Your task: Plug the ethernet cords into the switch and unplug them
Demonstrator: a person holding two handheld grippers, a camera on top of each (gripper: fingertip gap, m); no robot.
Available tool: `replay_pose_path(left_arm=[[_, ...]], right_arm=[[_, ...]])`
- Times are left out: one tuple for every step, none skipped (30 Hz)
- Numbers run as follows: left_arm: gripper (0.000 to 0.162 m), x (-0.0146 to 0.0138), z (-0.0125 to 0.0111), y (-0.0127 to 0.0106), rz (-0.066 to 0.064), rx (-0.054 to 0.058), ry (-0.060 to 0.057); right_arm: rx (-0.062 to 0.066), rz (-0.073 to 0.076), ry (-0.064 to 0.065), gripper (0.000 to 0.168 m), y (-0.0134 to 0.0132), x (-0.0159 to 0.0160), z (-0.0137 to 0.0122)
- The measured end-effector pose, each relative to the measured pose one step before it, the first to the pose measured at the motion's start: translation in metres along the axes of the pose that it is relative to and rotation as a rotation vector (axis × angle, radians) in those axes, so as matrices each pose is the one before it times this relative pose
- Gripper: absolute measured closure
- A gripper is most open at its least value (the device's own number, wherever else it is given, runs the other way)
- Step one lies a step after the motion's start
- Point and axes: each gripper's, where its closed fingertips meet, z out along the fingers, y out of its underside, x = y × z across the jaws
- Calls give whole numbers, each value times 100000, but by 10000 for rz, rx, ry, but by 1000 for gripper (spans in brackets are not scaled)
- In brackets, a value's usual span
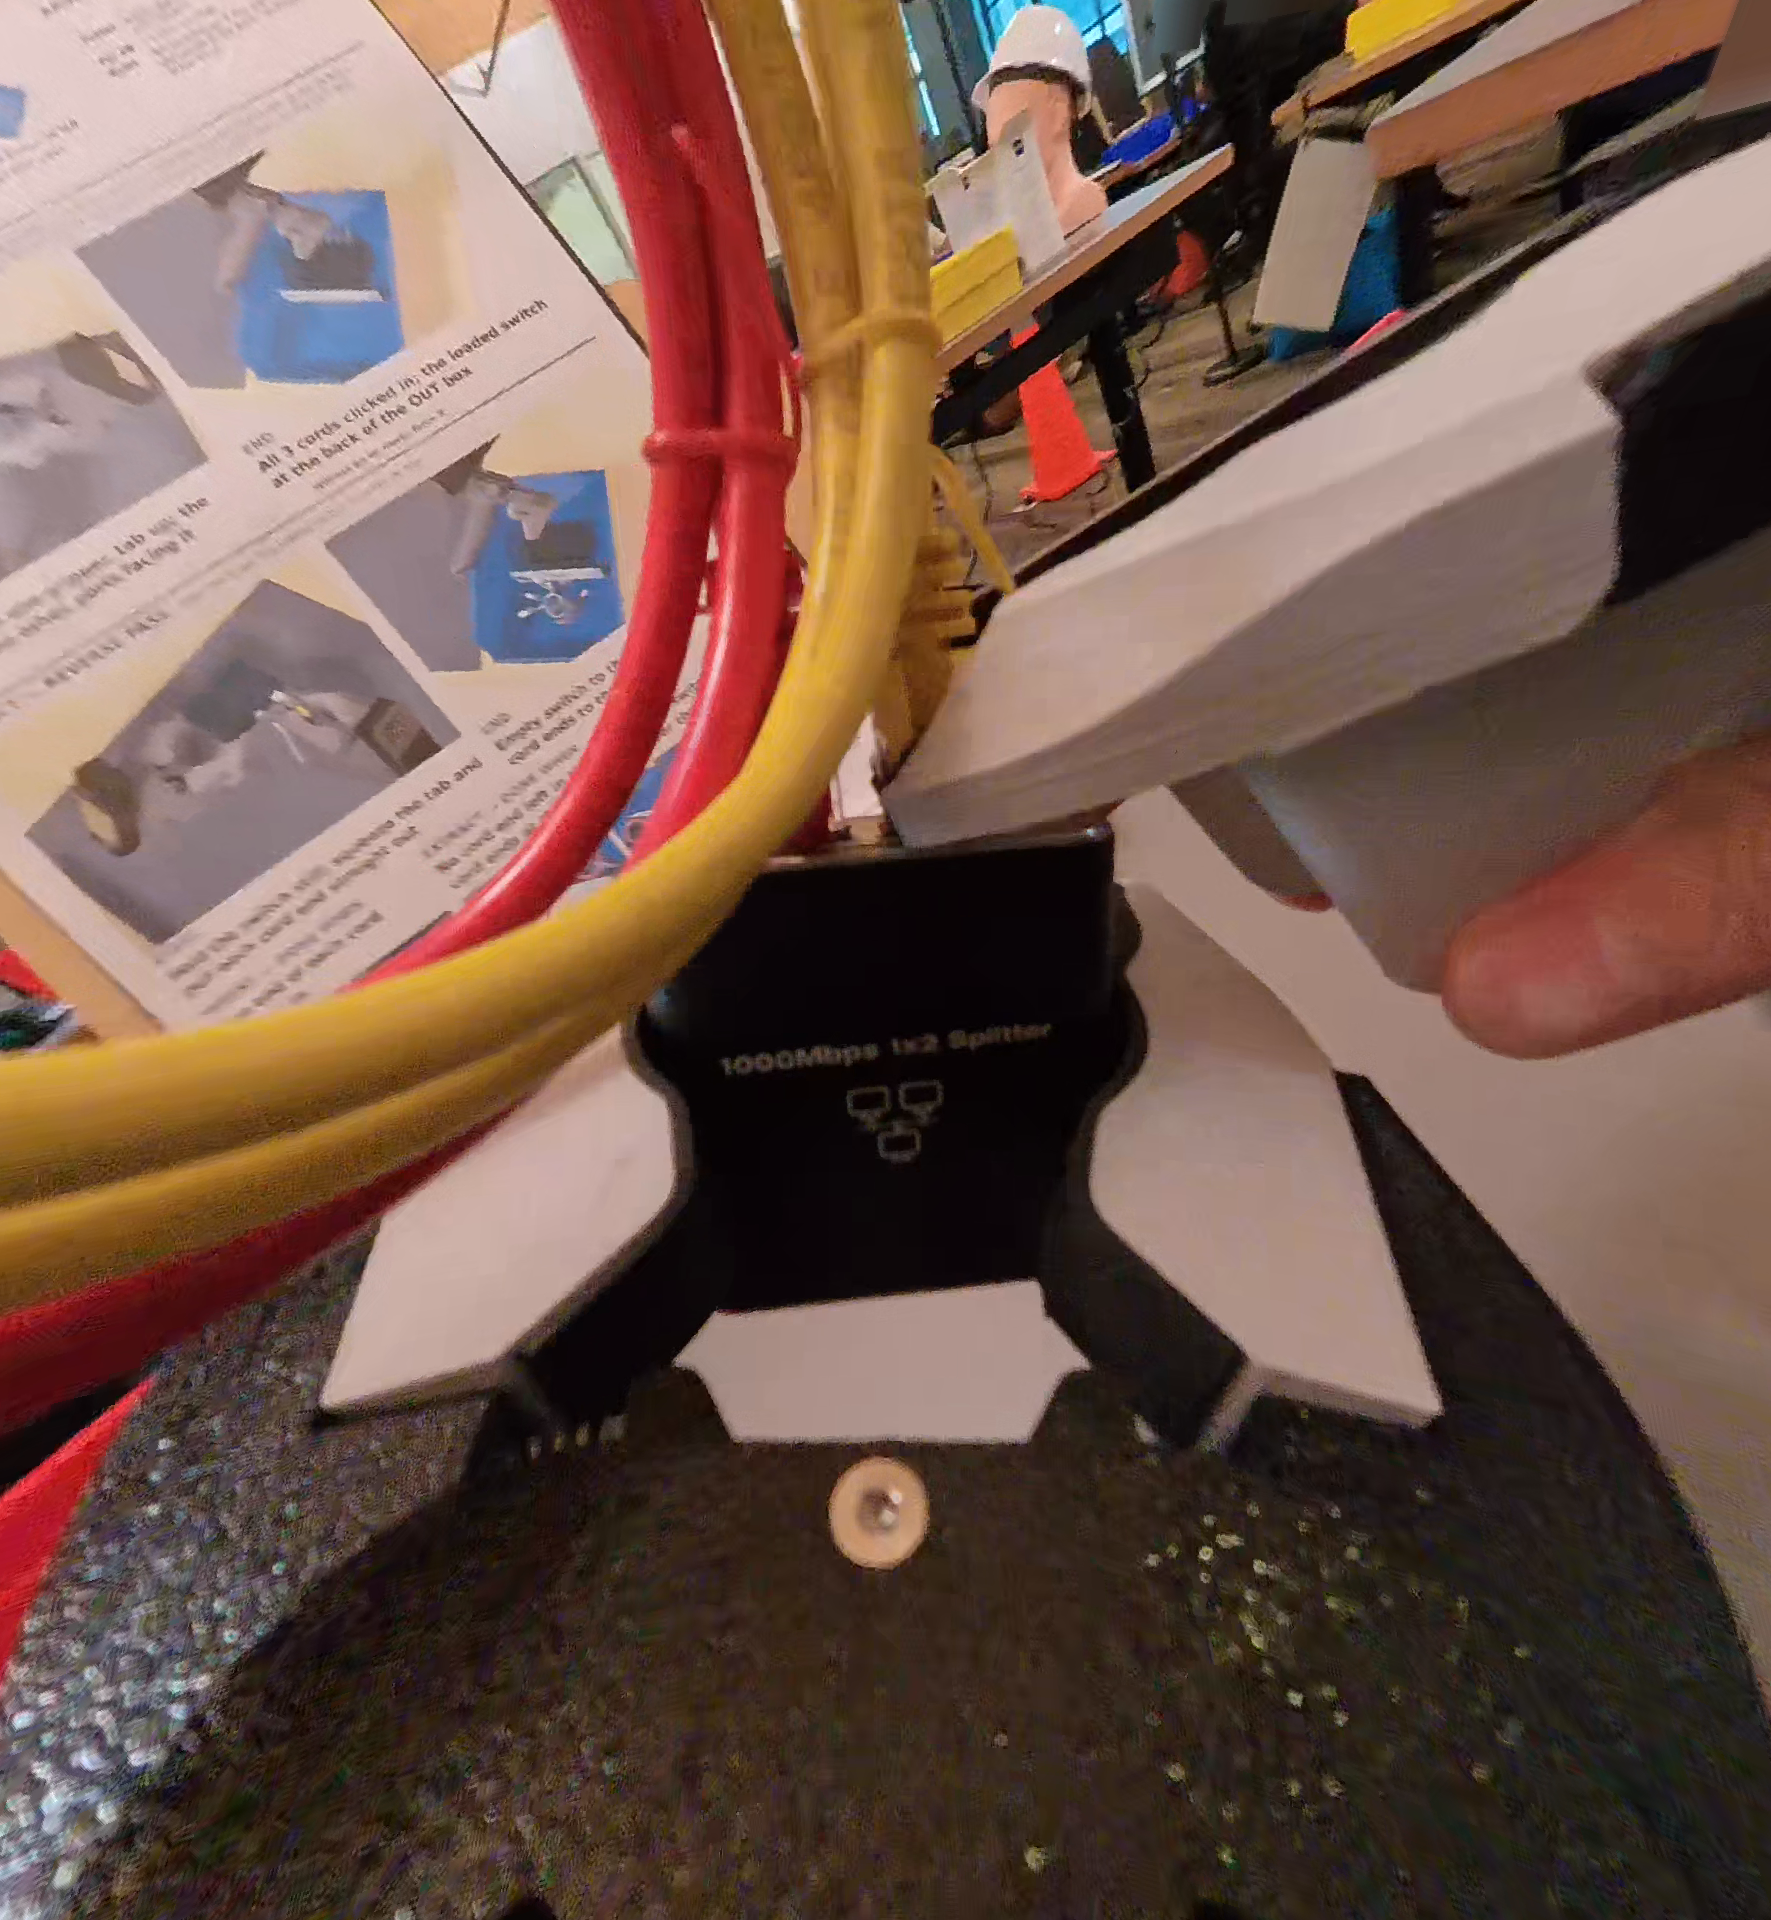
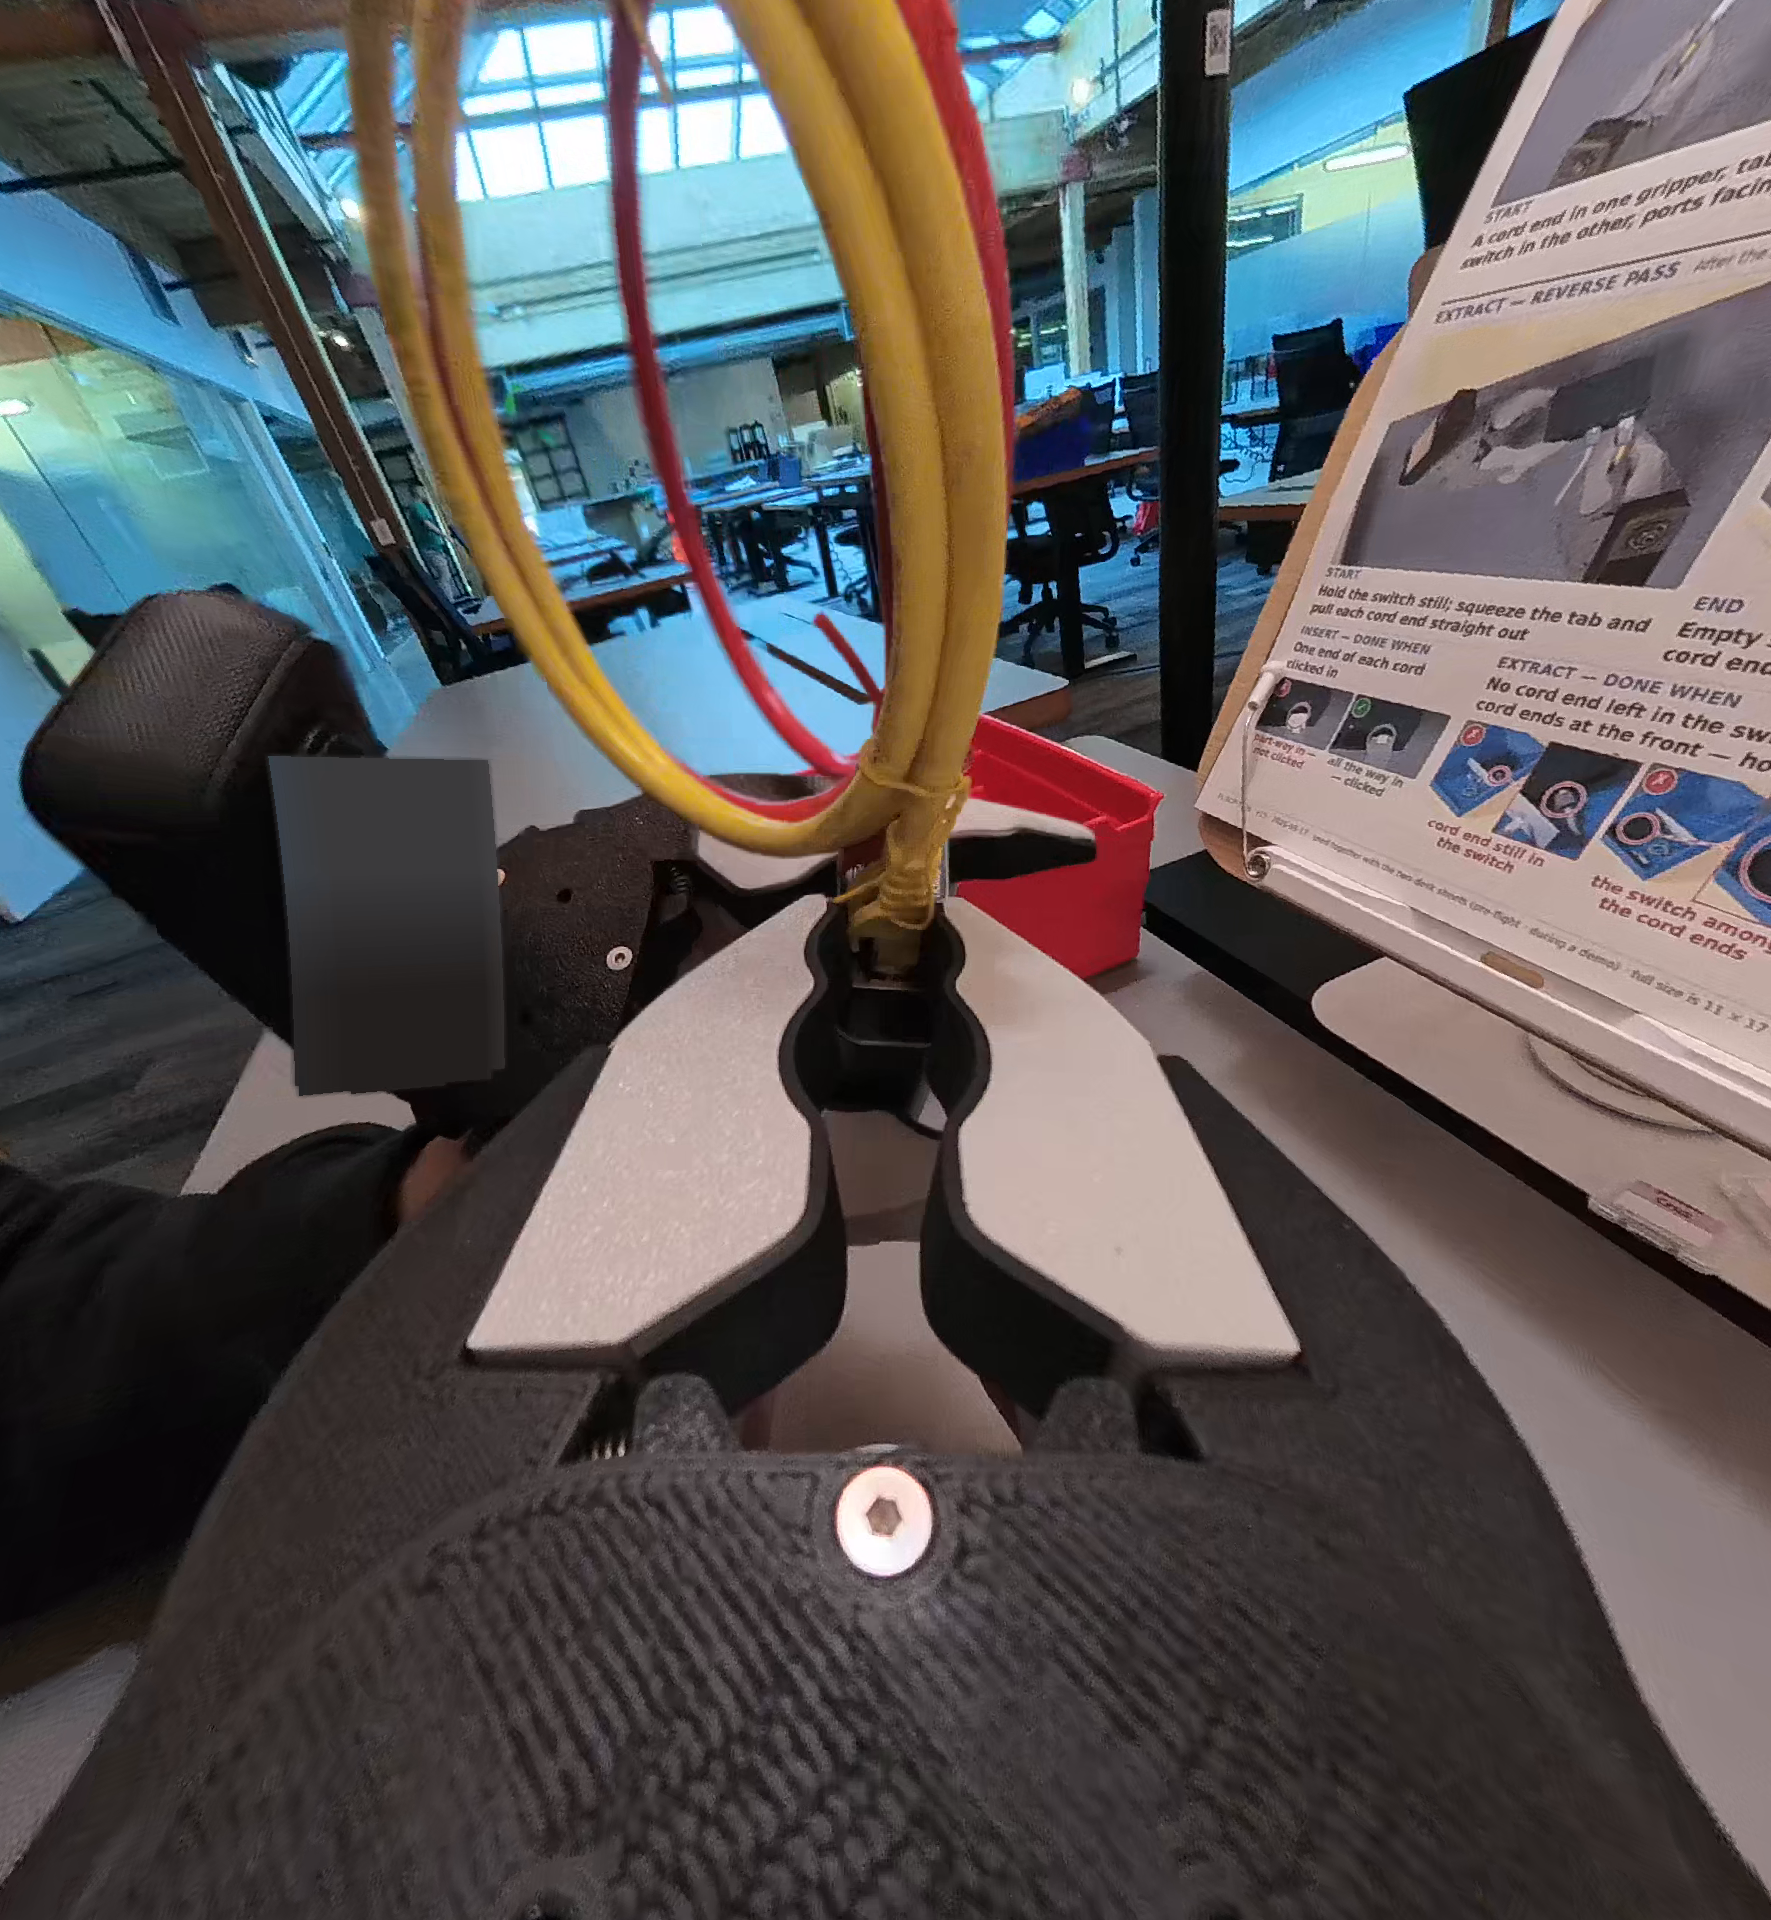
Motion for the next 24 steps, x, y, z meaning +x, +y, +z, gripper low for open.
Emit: replay_pose_path(left_arm=[[85,366,54,-84,-494,120,383],[85,324,56,-32,-425,99,320],[84,271,98,77,-270,45,252],[84,268,94,22,-301,77,265],[84,-41,32,50,39,-5,-47],[84,-364,-20,152,489,-170,-378],[84,-462,-84,113,595,-151,-455],[84,-422,-60,139,526,-123,-401],[83,-262,-4,145,330,-65,-250],[85,-35,12,87,16,-10,-9],[85,70,19,94,-145,-71,129],[84,115,-35,-46,-154,-64,133],[85,165,-104,-309,-324,95,211],[85,139,-184,-373,-354,105,246],[84,114,-185,-207,-111,-105,170],[84,133,-206,-260,-74,-109,96],[85,191,-231,-527,-216,89,125],[85,164,-235,-592,-187,137,122],[85,-91,-242,-451,-25,67,-71],[85,-335,-293,-369,50,81,-206],[85,-369,-278,-254,-10,74,-124],[85,-414,-265,-198,-62,60,-98],[85,-470,-273,-245,-42,125,-149],[85,-355,-252,-283,-50,182,-69]], right_arm=[[33,-11,21,155,-24,41,-31],[86,94,-25,155,-53,65,-27],[-111,51,30,155,151,125,-18],[-59,-168,112,154,49,98,-39],[-80,-61,57,154,5,-3,20],[-33,26,5,155,113,50,24],[107,210,-142,155,43,-24,56],[0,102,-69,155,70,-13,69],[-163,-72,29,154,162,-9,84],[-13,-11,2,154,86,15,49],[97,188,-64,154,42,40,76],[-9,299,-111,154,15,4,-12],[97,-192,-7,154,-262,-146,-79],[99,-228,-86,154,-363,-343,5],[-52,80,-132,154,-203,-261,-77],[-42,255,-121,154,-219,-207,-171],[152,2,-150,154,-422,-346,-201],[220,-218,-127,154,-475,-417,-200],[107,-161,-35,154,-380,-314,-104],[16,-183,-20,154,-210,-323,-31],[-5,-199,-3,151,-129,-272,5],[-4,-82,132,143,-116,4,21],[24,2,87,141,-188,2,-12],[176,34,13,141,-362,-124,-11]])
